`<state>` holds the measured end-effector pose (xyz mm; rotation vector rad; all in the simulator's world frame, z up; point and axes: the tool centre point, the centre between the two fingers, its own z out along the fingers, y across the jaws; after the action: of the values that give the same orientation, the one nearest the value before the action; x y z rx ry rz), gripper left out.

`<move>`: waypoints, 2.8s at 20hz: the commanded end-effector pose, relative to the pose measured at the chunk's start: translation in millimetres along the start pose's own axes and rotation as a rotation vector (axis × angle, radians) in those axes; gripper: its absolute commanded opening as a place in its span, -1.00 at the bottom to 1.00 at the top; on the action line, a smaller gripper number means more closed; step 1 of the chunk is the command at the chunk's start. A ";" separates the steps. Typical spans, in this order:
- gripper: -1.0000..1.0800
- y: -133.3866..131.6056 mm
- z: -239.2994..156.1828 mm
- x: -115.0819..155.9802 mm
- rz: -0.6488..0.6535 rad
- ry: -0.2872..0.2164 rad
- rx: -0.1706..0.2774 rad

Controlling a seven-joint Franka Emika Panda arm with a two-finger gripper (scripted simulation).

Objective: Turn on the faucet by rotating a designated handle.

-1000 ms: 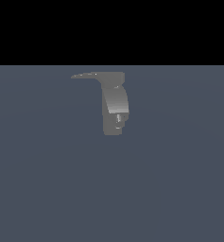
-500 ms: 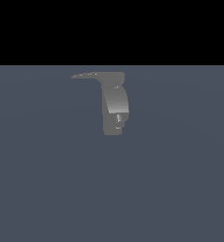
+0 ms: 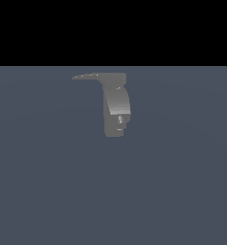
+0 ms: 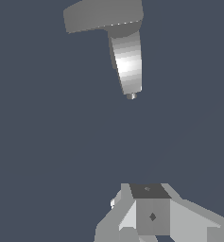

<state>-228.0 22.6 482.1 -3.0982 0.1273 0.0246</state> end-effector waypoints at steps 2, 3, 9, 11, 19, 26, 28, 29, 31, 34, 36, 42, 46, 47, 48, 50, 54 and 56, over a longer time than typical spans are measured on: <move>-1.00 -4.3 -0.8 18.2 0.065 -0.004 0.014; -1.00 -5.7 -0.9 24.4 0.087 -0.005 0.018; -1.00 -15.4 1.9 66.3 0.236 -0.016 0.043; -1.00 -18.7 4.2 80.7 0.288 -0.020 0.049; -1.00 -32.4 19.5 138.4 0.497 -0.036 0.064; -1.00 -45.1 41.2 187.9 0.683 -0.046 0.065; -1.00 -48.9 48.8 201.7 0.736 -0.047 0.063; -1.00 -50.8 52.8 208.5 0.762 -0.048 0.062; -1.00 -54.7 61.3 221.9 0.815 -0.048 0.059; -1.00 -60.7 75.1 241.6 0.894 -0.048 0.054; -1.00 -64.8 84.9 254.4 0.946 -0.046 0.049; -1.00 -77.6 117.5 290.6 1.100 -0.036 0.033; -1.00 -86.7 141.6 312.8 1.201 -0.024 0.020; -1.00 -89.0 147.9 318.1 1.225 -0.021 0.017; -1.00 -91.4 154.3 323.3 1.250 -0.017 0.014; -1.00 -96.1 167.4 333.2 1.298 -0.008 0.008; -1.00 -104.7 191.0 349.4 1.381 0.009 -0.003; -1.00 -108.3 201.0 355.6 1.414 0.017 -0.007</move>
<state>127.0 107.1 287.0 -2.3201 2.0931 0.0467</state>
